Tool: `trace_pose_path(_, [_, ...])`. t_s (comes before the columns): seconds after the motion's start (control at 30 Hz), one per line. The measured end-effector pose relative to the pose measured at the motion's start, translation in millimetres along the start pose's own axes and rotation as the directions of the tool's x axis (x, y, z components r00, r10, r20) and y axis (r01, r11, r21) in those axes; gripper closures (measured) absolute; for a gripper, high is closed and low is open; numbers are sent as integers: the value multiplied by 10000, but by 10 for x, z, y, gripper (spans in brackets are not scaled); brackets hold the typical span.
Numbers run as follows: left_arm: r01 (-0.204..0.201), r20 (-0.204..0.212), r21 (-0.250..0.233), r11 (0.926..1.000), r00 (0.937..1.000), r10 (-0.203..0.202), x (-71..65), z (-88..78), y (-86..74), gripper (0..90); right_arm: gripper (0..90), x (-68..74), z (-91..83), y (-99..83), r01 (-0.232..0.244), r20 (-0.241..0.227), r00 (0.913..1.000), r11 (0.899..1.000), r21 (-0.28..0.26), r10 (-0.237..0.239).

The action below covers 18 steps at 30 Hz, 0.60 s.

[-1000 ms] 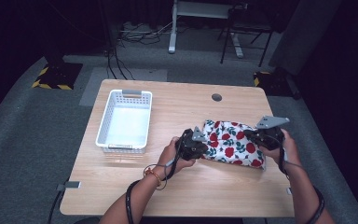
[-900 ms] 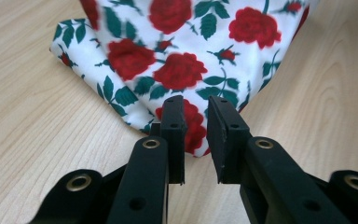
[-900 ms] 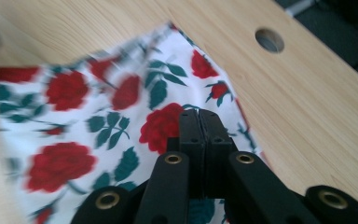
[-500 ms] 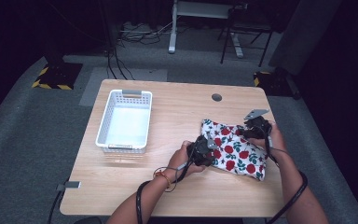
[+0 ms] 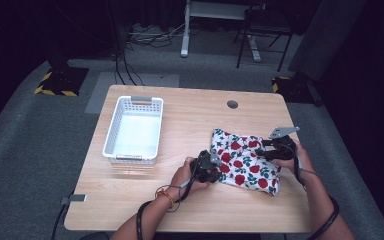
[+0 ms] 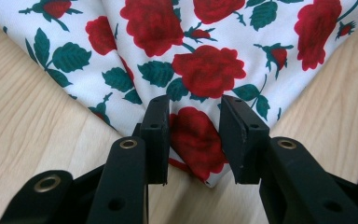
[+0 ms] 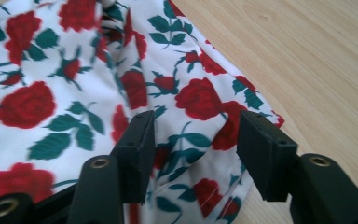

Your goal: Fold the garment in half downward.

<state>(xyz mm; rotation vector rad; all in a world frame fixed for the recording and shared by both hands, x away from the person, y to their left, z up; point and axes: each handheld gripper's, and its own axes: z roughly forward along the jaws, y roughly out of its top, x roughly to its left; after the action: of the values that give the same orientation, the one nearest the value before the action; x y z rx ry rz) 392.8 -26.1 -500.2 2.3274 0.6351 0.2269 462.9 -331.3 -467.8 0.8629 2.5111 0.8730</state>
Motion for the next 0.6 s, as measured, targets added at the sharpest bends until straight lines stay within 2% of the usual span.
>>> trace_pose_path(0.1, [-76,76,-30,10000,9999,76,12,-74,-90,635,527,3,109,17,157,-372,9992,9997,209,-149])
trace_pose_path(0.17, [-94,119,-32,10000,9999,95,16,-132,-157,635,540,58,155,6,489,-638,9969,9976,496,-457])
trace_pose_path(0.27, [-83,213,-104,9999,9997,85,8,-213,-257,634,562,170,187,-31,708,-927,9937,9938,852,-629])
trace_pose_path(0.47, [-559,198,245,9981,9983,555,-55,-428,-451,633,635,453,108,-111,363,-1410,9897,9965,751,-254])
trace_pose_path(0.53, [-601,183,280,9978,9981,596,-57,-485,-512,632,640,579,65,-138,410,-1490,9884,9960,792,-288])
trace_pose_path(0.6, [-448,111,278,9986,9989,445,-36,-543,-577,629,650,693,24,-170,202,-1621,9867,9961,855,-61])
